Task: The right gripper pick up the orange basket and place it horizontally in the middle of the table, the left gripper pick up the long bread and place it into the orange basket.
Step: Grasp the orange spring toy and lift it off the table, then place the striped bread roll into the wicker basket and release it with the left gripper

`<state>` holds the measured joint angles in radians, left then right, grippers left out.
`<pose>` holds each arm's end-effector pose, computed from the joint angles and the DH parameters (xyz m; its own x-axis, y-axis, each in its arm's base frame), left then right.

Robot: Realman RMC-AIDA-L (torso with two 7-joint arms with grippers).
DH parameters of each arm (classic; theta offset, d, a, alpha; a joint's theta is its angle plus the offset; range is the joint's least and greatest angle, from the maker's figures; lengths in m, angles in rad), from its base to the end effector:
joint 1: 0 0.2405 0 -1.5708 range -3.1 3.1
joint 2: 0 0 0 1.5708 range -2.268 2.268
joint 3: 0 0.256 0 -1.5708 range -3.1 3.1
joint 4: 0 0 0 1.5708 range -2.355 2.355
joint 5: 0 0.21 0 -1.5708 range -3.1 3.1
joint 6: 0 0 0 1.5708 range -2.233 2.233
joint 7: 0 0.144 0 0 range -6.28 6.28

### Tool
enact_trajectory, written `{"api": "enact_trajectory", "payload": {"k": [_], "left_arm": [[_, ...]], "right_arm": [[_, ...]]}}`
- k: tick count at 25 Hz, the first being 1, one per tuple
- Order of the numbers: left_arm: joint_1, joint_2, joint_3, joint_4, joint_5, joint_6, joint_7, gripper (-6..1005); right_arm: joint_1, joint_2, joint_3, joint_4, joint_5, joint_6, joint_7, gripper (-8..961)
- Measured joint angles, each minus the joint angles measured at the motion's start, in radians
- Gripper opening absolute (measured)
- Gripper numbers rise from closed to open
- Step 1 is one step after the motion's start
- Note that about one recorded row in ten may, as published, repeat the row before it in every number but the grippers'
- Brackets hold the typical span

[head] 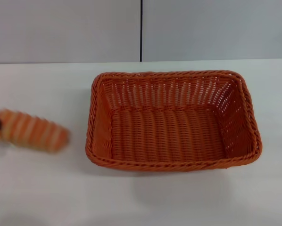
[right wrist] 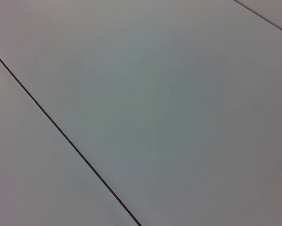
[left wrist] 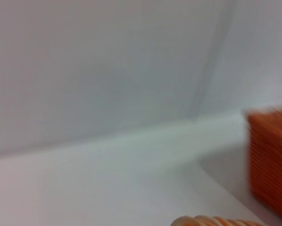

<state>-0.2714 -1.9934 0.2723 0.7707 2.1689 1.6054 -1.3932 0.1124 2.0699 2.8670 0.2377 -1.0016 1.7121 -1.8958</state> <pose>-0.3865 0.2501 0.0972 0.6686 0.4922 0.5574 0.7354 -0.5489 -0.3974 0.3910 0.1930 0.1106 0.0074 0.3473 -0.9377 -0.9757 -0.2030 -0.0829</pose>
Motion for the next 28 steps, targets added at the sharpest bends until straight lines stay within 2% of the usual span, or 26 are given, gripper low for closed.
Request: {"api": "enact_trajectory", "payload": {"k": [2,3,4,6,8,9,12,17,20,21,22,23,27,28], "left_arm": [[-0.005,-0.005,-0.082,0.000,-0.017,0.000,0.011,102],[-0.005,-0.005,-0.082,0.000,-0.017,0.000,0.011,102],[-0.006,-0.014,-0.164,0.001,-0.072,-0.001,0.015,101],[-0.003,-0.022,-0.207,-0.004,-0.151,-0.002,0.016,100],[-0.001,-0.027,-0.213,-0.009,-0.192,-0.001,0.016,100],[-0.003,-0.043,-0.214,-0.016,-0.250,0.007,0.012,99],[-0.024,-0.058,-0.214,-0.029,-0.279,0.037,-0.005,99],[-0.093,-0.062,-0.214,-0.176,-0.300,0.133,0.007,97],[-0.131,-0.063,-0.188,-0.279,-0.297,0.149,0.068,96],[-0.144,-0.064,-0.158,-0.321,-0.297,0.148,0.095,95],[-0.164,-0.064,-0.091,-0.376,-0.297,0.142,0.130,94],[-0.164,-0.064,-0.091,-0.376,-0.297,0.142,0.130,93],[-0.212,-0.073,0.077,-0.479,-0.298,0.122,0.190,90],[-0.212,-0.073,0.077,-0.479,-0.298,0.122,0.190,90]], "right_arm": [[-0.002,0.001,0.000,0.000,0.000,0.000,0.000,423],[-0.002,0.001,0.000,0.000,0.000,0.000,0.000,423],[-0.002,0.001,0.000,0.000,0.000,0.000,0.000,423],[-0.002,0.001,0.000,-0.002,0.000,0.000,0.000,423],[-0.002,0.001,0.000,-0.006,0.000,0.000,0.000,423],[0.000,0.001,0.000,-0.011,0.000,0.000,0.000,423],[0.005,0.000,-0.001,-0.024,-0.001,-0.001,0.000,423],[0.006,-0.002,-0.008,-0.024,-0.006,-0.001,0.000,423],[0.006,-0.001,-0.008,-0.027,-0.007,-0.004,0.000,423],[0.006,-0.001,-0.009,-0.029,-0.008,-0.005,0.000,423],[0.004,-0.001,-0.008,-0.033,-0.008,-0.007,0.000,423],[0.004,-0.001,-0.008,-0.033,-0.008,-0.007,0.000,423],[-0.002,-0.002,-0.005,-0.034,-0.008,-0.008,0.000,423],[-0.002,-0.002,-0.005,-0.034,-0.008,-0.008,0.000,423]]}}
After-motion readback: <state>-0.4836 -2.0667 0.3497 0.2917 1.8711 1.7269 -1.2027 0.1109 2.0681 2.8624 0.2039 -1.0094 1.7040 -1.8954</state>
